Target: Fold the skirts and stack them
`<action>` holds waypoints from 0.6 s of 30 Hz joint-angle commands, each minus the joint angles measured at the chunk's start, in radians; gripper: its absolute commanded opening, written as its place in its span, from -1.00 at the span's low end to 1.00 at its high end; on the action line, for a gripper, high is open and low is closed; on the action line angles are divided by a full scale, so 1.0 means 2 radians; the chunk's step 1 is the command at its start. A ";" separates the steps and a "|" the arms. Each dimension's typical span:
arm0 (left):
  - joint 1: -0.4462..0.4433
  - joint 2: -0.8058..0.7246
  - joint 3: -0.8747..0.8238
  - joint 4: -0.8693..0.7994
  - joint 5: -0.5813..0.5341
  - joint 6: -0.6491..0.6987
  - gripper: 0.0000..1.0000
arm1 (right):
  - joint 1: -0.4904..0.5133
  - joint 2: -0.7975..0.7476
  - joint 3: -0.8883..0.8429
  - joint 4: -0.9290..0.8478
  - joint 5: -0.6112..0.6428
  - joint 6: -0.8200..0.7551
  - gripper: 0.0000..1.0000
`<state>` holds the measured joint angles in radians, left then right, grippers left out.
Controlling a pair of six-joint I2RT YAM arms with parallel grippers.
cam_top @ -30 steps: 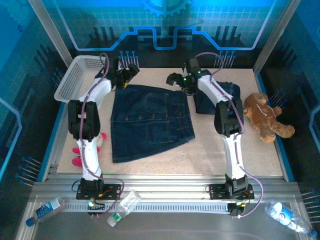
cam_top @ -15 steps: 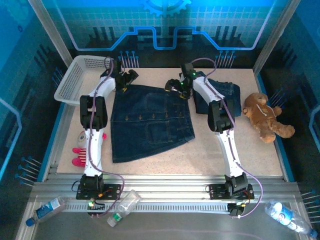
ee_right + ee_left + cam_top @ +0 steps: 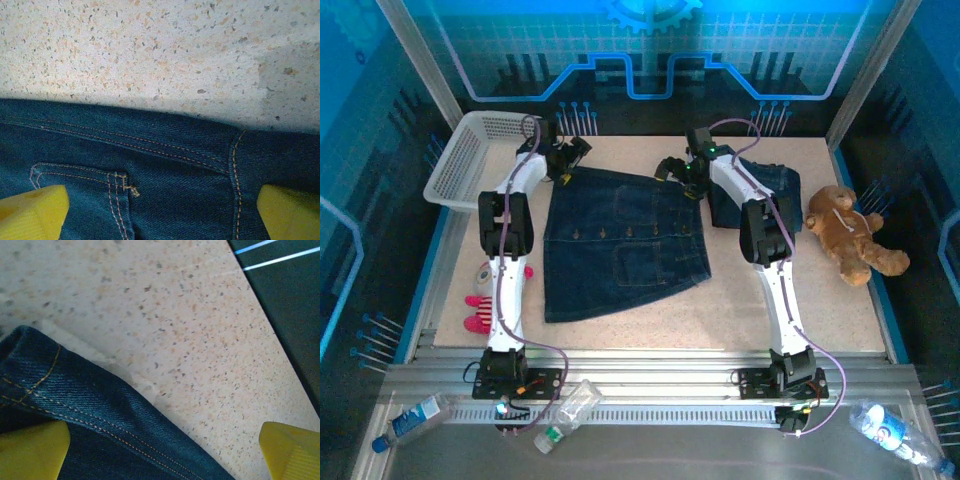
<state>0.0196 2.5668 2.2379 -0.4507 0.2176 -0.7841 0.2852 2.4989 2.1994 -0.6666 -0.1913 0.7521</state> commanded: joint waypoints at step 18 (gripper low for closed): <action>-0.072 -0.271 -0.262 0.017 0.005 0.025 0.98 | 0.069 -0.253 -0.271 0.047 0.039 -0.010 1.00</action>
<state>-0.0906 2.1571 1.9007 -0.4843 0.2428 -0.7013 0.3916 2.0338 1.7618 -0.6075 -0.1459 0.7017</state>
